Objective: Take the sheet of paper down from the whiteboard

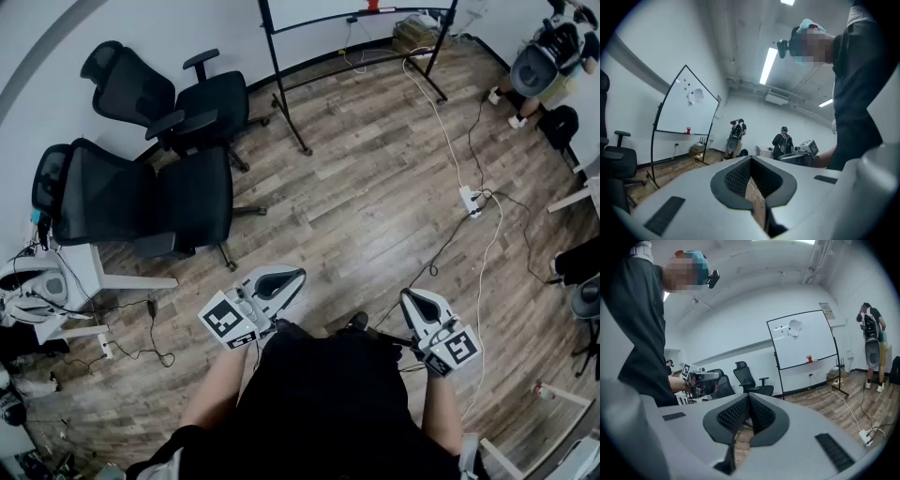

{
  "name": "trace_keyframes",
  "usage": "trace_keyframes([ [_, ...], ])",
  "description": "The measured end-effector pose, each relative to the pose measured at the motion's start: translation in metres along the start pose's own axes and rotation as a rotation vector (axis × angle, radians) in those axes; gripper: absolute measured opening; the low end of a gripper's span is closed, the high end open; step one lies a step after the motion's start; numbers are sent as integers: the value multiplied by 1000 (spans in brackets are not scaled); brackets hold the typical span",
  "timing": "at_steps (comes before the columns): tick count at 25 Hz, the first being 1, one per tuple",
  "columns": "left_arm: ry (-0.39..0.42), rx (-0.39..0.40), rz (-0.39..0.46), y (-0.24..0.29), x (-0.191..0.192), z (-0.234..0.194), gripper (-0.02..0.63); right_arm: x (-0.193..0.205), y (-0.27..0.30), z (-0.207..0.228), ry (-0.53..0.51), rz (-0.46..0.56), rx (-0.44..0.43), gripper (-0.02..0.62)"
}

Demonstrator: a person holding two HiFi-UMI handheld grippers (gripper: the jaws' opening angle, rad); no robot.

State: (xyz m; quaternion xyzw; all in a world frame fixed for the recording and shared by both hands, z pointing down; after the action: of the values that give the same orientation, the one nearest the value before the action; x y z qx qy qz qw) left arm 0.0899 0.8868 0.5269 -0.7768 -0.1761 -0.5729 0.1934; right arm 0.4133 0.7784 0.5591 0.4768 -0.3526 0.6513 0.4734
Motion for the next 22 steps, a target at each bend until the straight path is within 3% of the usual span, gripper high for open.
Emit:
trace_keyframes([
  [4, -19, 33, 9, 41, 13, -6, 12, -7, 19, 47, -44, -18, -57, 18],
  [7, -49, 58, 50, 53, 13, -18, 12, -10, 36, 58, -51, -15, -53, 18],
  [14, -59, 177, 27, 59, 12, -55, 12, -13, 72, 53, -48, -16, 21, 20],
  [17, -103, 191, 15, 64, 14, -67, 11, -5, 60, 55, -47, -26, 81, 20],
  [20, -154, 254, 32, 73, 12, -69, 11, -9, 39, 56, -58, 5, 124, 20],
  [22, -161, 242, 15, 78, 20, -69, 11, -11, 28, 61, -70, -3, 145, 20],
])
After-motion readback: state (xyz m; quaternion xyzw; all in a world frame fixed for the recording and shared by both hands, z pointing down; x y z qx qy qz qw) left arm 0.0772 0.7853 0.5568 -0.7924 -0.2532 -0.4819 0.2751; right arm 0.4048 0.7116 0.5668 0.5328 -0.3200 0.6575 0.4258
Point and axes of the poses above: the fingertips, and each gripper's own axes: y forward along the fingers, z to its right, x out of its underside, the point moved 9 cm from there along -y, backward along the fingers, and after that the axes turned 11 degrees about z, right-handed, at the moved point
